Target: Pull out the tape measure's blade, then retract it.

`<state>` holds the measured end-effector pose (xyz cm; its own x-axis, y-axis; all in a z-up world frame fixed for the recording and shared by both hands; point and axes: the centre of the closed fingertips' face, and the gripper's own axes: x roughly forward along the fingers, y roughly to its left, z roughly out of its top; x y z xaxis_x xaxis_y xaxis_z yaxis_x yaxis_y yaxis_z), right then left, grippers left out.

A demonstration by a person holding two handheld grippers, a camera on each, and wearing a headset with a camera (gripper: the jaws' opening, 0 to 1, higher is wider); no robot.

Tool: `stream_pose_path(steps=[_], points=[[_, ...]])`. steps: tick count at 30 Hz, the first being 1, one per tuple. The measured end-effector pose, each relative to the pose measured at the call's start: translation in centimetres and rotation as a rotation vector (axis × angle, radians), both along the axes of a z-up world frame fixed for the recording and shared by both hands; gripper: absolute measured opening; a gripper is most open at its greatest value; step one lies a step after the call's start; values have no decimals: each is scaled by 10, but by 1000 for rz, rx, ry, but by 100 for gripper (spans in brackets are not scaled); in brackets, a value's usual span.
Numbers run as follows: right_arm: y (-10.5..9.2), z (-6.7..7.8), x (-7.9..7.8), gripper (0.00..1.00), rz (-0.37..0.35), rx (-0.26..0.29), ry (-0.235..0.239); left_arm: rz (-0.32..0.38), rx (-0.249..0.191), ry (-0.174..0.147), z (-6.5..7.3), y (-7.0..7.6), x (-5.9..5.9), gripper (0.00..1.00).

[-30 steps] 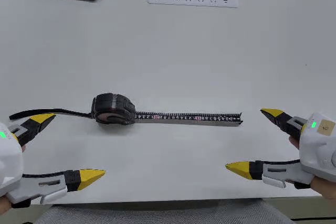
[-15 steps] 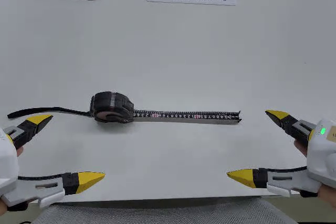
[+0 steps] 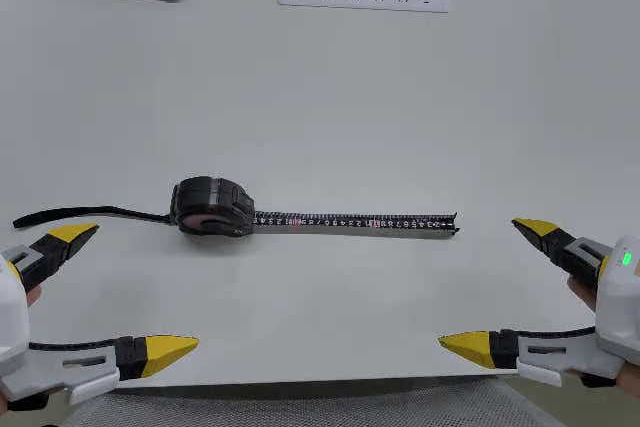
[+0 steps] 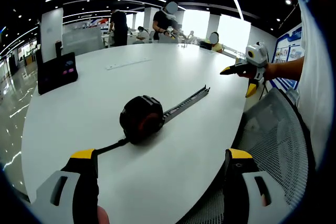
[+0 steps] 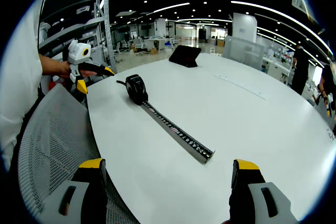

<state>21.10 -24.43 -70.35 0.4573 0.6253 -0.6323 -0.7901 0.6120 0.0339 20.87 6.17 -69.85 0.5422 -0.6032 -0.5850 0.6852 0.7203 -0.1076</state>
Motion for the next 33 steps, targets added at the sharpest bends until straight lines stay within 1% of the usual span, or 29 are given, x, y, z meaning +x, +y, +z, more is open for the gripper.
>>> stream_pose_path(steps=[9, 12, 17, 21, 27, 33], points=[[0, 0, 2, 99, 1, 2, -7, 7, 7, 1, 0, 3, 1, 99], [1, 0, 1, 99, 0, 4, -7, 9, 1, -6, 2, 2, 3, 99], [1, -1, 1, 99, -6, 0, -4, 7, 5, -9, 2, 2, 3, 99], [2, -1, 1, 99, -6, 5, -3, 6, 3, -8, 2, 2, 2, 99], [1, 0, 2, 99, -3, 5, -13, 7, 1, -5, 2, 1, 2, 99], [2, 0, 1, 99, -2, 4, -8, 9, 1, -3, 2, 2, 2, 99]])
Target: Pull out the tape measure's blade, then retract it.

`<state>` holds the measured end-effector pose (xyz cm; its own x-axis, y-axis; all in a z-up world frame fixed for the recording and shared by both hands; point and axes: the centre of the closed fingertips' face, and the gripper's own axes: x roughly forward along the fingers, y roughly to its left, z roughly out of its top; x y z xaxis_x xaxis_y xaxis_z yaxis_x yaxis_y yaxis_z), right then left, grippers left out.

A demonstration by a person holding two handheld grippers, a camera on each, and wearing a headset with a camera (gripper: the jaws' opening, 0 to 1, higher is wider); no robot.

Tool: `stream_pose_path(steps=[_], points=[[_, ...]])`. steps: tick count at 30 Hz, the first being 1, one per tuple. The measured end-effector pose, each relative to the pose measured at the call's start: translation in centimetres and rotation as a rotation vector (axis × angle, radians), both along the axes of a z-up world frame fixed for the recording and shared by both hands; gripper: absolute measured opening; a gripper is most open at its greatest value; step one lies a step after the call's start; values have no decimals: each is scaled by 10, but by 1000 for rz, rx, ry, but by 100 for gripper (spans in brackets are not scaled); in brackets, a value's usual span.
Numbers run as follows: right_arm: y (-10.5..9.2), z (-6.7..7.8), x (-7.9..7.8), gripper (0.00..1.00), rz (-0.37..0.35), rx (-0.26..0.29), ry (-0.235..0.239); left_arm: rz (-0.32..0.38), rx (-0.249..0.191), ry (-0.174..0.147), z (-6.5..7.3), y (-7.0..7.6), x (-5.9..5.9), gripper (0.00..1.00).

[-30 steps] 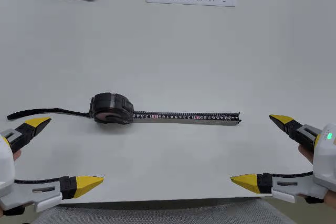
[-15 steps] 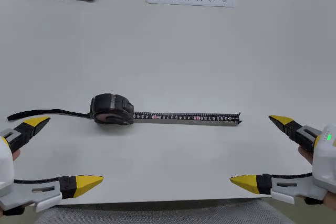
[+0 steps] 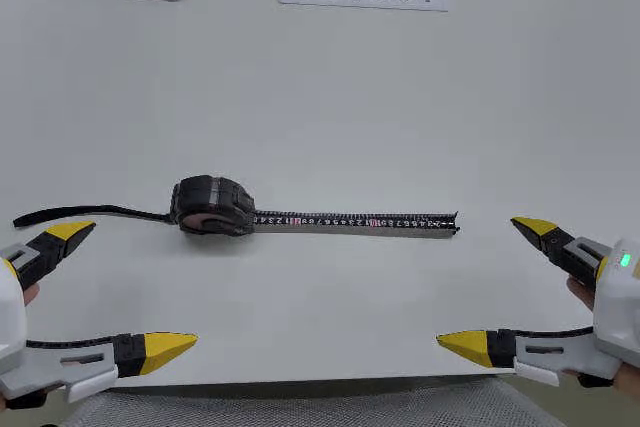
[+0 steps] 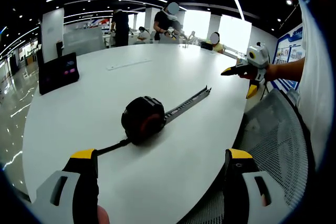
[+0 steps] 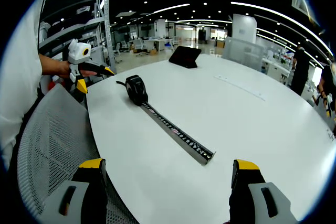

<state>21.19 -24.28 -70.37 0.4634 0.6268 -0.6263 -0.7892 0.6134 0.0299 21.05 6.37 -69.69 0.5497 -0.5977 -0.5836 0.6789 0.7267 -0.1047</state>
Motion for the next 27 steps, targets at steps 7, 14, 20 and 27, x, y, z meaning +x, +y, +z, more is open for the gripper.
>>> stream_pose_path(steps=[7, 14, 20, 27], points=[[0, 0, 0, 99, -2, -1, 4, 5, 1, -1, 1, 1, 0, 99], [-1, 1, 1, 99, -3, -2, -1, 4, 1, -3, 2, 0, 1, 99], [-2, 0, 0, 99, -6, -2, 2, 5, -3, 1, 2, -1, 3, 99], [-3, -1, 0, 99, -7, -3, 2, 0, -3, -1, 2, -2, 3, 99]])
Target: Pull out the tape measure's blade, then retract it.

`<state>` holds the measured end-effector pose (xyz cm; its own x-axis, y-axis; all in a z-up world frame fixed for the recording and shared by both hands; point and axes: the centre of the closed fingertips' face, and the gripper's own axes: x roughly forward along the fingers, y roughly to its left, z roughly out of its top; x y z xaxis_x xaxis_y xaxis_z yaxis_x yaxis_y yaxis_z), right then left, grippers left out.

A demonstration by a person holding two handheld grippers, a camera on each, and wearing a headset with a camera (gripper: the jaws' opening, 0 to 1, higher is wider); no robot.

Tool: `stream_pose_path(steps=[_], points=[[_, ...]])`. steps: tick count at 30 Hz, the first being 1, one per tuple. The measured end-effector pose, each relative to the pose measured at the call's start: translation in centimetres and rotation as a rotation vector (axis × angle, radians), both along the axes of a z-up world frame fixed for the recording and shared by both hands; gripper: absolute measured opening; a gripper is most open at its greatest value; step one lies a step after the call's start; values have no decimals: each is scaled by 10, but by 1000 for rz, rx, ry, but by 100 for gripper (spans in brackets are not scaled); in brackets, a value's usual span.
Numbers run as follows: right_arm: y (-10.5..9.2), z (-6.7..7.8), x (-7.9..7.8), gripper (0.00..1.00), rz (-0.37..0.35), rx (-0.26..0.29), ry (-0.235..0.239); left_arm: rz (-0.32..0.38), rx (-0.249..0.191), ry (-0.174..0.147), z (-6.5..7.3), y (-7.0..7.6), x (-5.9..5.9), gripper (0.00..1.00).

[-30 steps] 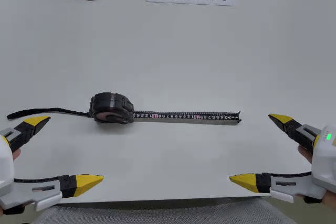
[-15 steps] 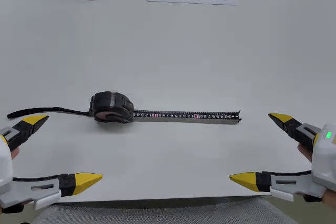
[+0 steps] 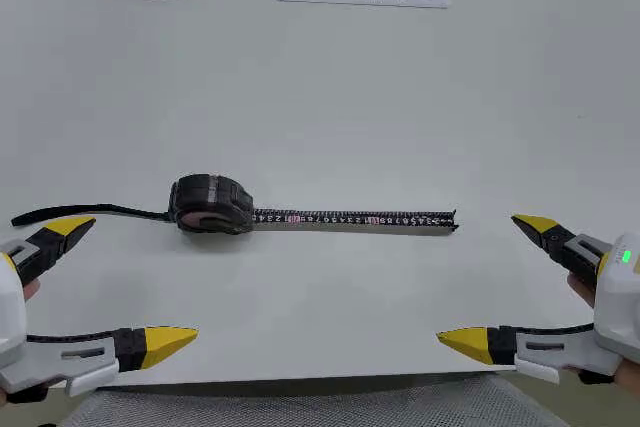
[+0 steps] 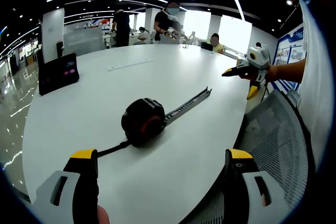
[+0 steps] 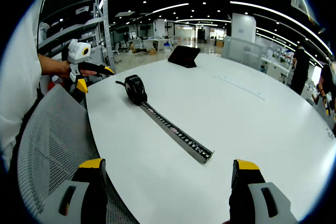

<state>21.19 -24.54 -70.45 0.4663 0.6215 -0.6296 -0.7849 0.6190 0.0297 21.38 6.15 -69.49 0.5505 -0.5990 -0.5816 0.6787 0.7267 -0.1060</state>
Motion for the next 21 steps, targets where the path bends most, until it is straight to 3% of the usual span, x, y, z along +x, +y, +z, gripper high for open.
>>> stream_pose_path(steps=[8, 21], points=[[1, 0, 1, 99, -3, 8, 6, 2, -16, 2, 0, -2, 3, 99], [0, -5, 9, 99, 3, 11, 18, 26, -30, 19, -6, -15, 24, 99]])
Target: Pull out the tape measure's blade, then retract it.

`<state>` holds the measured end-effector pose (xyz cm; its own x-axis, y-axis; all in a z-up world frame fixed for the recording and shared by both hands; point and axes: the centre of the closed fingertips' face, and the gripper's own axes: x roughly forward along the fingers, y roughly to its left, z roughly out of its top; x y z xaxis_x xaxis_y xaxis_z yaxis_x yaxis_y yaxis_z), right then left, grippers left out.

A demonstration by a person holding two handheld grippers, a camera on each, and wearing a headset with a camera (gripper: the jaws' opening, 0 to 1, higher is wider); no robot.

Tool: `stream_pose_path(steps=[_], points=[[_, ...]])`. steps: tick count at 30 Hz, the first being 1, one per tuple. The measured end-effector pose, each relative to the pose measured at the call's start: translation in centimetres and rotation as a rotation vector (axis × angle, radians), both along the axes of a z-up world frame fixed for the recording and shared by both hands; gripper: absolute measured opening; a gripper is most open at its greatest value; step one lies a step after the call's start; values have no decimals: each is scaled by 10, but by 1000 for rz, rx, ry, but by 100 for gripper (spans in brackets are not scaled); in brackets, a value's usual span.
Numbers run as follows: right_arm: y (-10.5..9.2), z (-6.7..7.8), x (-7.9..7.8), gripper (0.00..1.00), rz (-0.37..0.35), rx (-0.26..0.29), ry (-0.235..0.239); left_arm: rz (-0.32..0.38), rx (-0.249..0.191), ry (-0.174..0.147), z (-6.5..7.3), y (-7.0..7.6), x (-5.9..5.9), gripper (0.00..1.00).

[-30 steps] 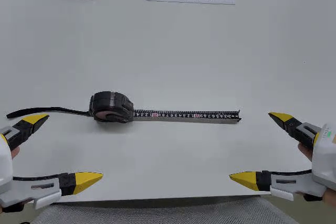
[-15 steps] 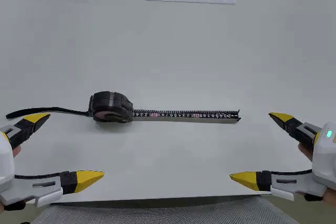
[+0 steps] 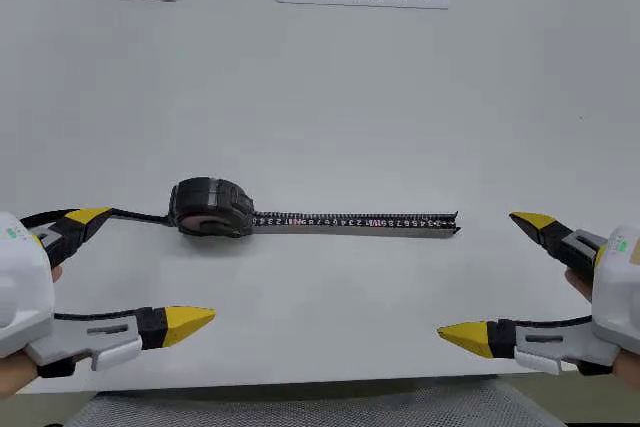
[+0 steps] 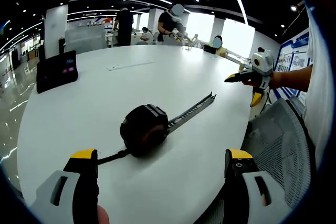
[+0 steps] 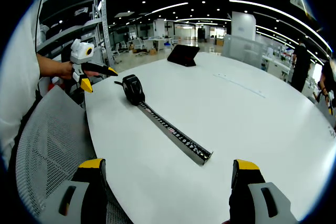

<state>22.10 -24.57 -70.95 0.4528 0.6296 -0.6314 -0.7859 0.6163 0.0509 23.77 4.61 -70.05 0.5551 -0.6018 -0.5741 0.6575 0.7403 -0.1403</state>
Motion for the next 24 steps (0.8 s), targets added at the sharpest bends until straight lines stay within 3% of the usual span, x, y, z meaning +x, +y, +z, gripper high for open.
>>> stream_pose_path(steps=[24], points=[[-7, -7, 17, 99, -8, -7, 8, -7, -25, 33, -15, -30, 33, 98]])
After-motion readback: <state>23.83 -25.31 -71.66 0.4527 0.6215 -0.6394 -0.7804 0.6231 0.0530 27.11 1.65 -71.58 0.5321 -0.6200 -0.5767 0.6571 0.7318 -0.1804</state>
